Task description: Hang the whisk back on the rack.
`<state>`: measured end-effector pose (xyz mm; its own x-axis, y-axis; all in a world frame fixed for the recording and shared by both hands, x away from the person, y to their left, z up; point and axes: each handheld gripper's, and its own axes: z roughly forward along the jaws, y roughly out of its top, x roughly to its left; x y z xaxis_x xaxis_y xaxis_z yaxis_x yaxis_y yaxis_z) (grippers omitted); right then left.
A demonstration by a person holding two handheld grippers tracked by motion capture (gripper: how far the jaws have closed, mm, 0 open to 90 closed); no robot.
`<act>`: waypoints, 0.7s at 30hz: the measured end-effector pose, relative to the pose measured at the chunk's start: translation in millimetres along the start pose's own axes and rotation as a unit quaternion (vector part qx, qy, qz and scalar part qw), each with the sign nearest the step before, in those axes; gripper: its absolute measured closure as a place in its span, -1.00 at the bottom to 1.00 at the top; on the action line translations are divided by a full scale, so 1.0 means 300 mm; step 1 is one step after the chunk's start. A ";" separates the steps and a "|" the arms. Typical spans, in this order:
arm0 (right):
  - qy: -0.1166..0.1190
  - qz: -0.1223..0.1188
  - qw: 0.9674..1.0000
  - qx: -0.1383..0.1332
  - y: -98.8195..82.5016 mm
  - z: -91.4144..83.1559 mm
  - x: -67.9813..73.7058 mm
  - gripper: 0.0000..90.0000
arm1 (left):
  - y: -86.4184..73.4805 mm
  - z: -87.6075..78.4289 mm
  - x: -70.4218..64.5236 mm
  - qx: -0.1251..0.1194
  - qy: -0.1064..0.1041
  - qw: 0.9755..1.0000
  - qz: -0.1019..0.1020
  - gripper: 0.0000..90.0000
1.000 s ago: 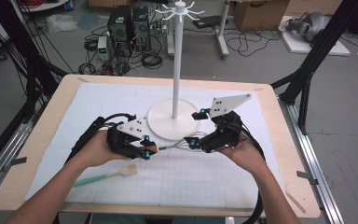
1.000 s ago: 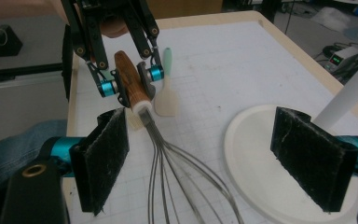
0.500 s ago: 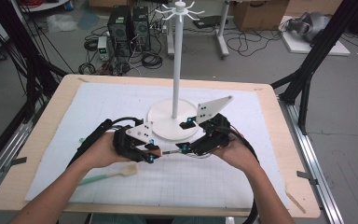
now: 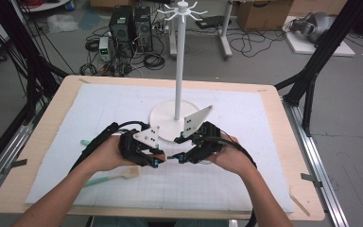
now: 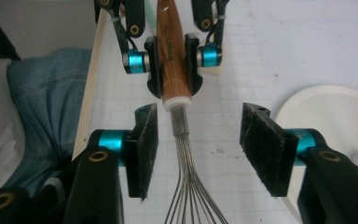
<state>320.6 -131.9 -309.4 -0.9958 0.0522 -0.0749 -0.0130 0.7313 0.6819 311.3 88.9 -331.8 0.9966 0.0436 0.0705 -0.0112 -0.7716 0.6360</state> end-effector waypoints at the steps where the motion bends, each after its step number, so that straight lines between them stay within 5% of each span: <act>1: 0.000 -0.002 1.000 0.004 0.001 0.006 0.001 0.05 | 0.001 -0.002 0.001 0.003 -0.001 1.000 0.001 0.54; 21: 0.019 -0.025 0.998 0.062 -0.003 0.060 0.022 0.44 | 0.042 0.010 -0.007 0.008 -0.003 1.000 0.011 0.54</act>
<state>315.7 -119.9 -323.5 -0.9970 -0.0103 -0.0764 -0.0530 0.8109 0.5827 309.3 77.1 -326.2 0.9965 0.0236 0.0801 -0.0314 -0.7825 0.6219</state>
